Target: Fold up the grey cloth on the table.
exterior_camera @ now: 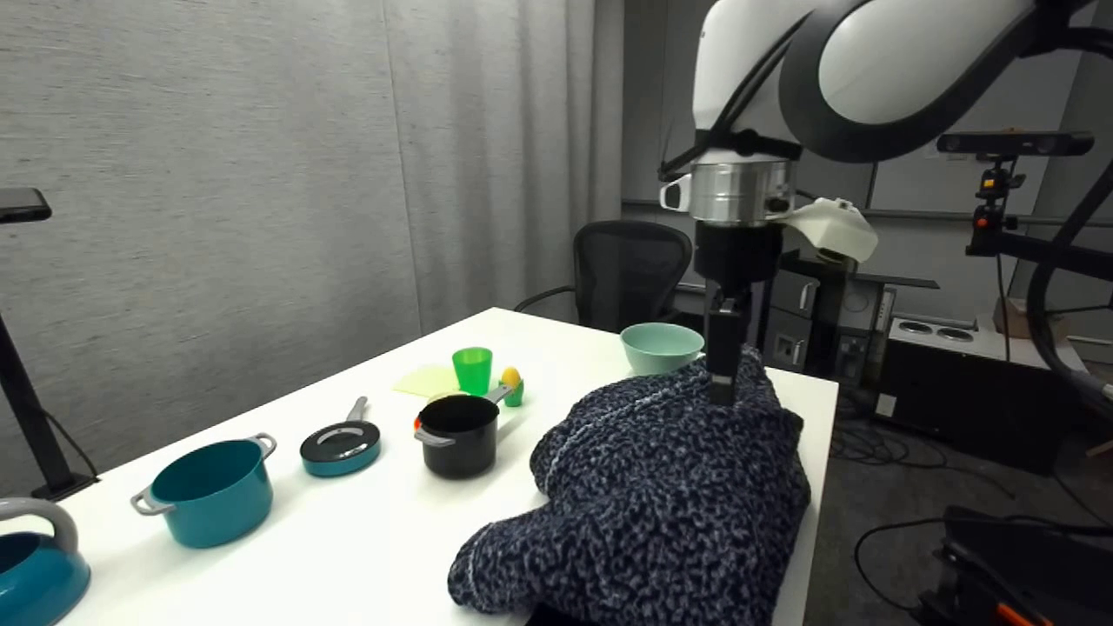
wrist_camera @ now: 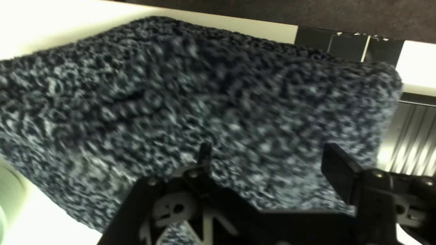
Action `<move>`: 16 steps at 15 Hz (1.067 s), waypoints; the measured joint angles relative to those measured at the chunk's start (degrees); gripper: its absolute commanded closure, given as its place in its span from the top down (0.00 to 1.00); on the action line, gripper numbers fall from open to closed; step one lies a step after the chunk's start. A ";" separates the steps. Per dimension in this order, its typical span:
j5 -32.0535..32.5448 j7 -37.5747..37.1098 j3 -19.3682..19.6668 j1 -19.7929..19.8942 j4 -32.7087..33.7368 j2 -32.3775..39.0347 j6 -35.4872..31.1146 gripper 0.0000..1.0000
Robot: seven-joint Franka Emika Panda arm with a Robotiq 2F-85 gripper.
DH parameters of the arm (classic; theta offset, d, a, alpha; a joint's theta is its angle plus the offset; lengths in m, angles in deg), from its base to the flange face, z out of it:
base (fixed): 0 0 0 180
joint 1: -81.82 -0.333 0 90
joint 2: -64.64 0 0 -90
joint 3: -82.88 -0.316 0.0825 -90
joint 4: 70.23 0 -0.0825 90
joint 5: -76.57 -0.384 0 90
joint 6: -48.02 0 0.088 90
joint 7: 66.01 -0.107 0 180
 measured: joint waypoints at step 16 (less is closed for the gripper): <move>1.30 12.28 -8.14 -5.37 21.90 26.72 5.99 1.00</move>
